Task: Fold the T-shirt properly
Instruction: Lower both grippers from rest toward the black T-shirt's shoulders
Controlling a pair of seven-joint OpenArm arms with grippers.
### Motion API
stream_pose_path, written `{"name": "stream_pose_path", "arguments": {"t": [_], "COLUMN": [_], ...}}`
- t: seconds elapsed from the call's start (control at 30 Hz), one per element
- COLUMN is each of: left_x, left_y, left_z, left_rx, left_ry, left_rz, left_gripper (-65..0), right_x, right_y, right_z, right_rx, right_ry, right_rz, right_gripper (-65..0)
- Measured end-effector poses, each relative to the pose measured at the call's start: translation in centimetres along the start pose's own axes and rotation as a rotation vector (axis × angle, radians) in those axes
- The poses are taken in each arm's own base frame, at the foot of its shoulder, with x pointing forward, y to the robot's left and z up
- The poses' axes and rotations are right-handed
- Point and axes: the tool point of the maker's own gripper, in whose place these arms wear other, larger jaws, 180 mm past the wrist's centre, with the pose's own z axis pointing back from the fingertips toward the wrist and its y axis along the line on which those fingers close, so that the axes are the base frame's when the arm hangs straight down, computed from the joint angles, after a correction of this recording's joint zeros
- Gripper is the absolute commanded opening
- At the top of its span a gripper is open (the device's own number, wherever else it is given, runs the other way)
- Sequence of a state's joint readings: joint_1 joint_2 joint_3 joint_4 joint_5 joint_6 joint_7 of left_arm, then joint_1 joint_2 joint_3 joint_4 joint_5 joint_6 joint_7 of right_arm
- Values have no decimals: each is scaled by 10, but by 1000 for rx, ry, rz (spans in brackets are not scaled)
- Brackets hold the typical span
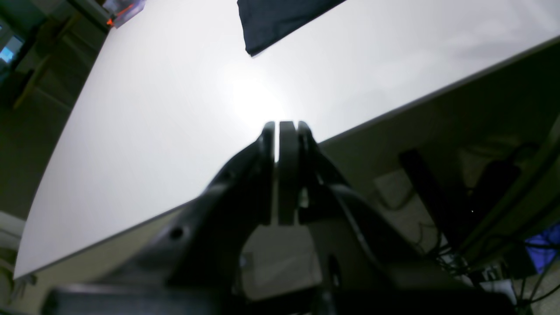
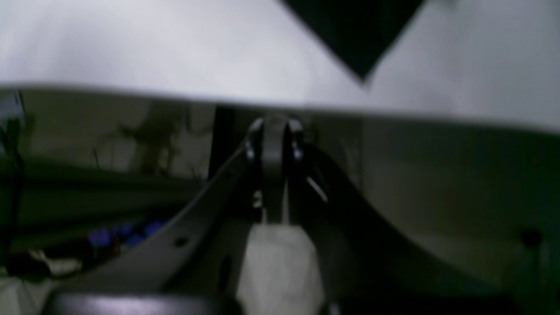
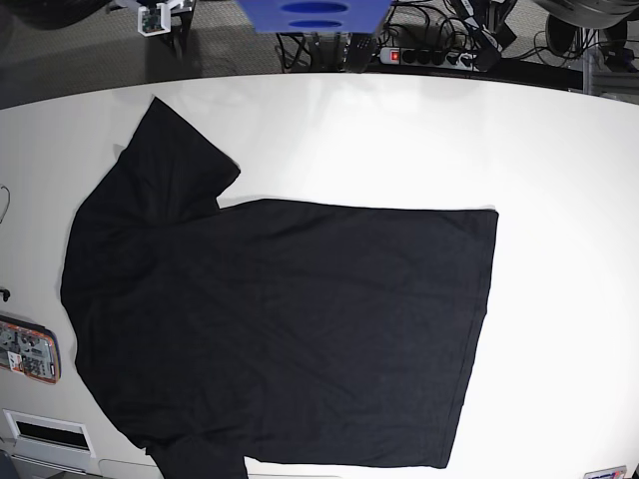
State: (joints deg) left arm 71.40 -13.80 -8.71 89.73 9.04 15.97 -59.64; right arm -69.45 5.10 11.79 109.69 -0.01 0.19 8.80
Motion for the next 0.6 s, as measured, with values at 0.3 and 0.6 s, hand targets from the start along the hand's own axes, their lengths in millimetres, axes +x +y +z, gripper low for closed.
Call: {"name": "stream_pose_path", "arguments": {"t": [0.3, 0.6], "left_x": [36, 55], "left_y": [-9, -9], "left_z": [-25, -46], "left_rx": [72, 198], "left_ry": [-104, -158], "left_rz": [70, 122], "left_gripper": [-650, -650], "right_x": [11, 22], "right_y": [-14, -29], "right_z": [1, -6], "right_rx": [-33, 71], "right_ry": [-51, -61], "right_rz": [27, 178], "right_gripper": [-650, -650]}}
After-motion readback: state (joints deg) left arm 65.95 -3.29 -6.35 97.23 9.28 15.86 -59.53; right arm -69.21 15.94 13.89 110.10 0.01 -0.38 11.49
